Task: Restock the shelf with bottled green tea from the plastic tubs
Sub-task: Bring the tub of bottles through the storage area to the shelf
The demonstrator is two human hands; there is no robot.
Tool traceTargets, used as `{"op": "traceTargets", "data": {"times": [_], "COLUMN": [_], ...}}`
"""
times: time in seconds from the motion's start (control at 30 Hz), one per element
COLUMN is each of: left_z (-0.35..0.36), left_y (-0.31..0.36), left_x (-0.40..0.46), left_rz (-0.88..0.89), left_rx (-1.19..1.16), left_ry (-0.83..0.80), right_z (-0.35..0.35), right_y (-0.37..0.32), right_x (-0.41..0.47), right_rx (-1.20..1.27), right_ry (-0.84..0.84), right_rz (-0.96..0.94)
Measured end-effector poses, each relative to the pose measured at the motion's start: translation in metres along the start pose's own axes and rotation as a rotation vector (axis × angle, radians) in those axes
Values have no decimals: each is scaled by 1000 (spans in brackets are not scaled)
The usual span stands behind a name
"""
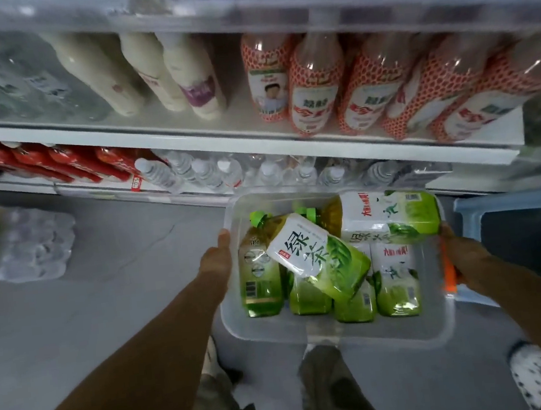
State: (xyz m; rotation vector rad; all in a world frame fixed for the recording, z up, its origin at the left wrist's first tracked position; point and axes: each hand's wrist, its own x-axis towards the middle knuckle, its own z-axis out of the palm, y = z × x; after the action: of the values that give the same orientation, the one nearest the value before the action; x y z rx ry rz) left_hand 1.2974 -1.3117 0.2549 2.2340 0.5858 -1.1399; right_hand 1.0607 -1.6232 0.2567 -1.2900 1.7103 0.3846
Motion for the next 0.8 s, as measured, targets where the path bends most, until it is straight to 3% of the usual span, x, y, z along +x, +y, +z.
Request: {"op": "traceTargets", "data": {"times": [0.33, 0.5, 0.57, 0.7, 0.8], "left_z": [12, 10, 8, 19, 48], "left_y": [6, 13, 14, 12, 6], "left_x": [-4, -19, -25, -66, -101], "left_rz": [-83, -138, -102, 199, 206], "left_rx": [-122, -257, -210, -242, -415], "left_ry": [51, 0, 63, 398, 211], "right_z": [-2, -6, -11, -20, -18], "right_y": [2, 4, 3, -10, -31], "right_x": [20, 17, 8, -13, -46], "right_rx": [-9, -8, 21, -103, -174], "right_ry": [-6, -12, -8, 202, 260], "right_rz": [31, 21, 25, -298, -711]}}
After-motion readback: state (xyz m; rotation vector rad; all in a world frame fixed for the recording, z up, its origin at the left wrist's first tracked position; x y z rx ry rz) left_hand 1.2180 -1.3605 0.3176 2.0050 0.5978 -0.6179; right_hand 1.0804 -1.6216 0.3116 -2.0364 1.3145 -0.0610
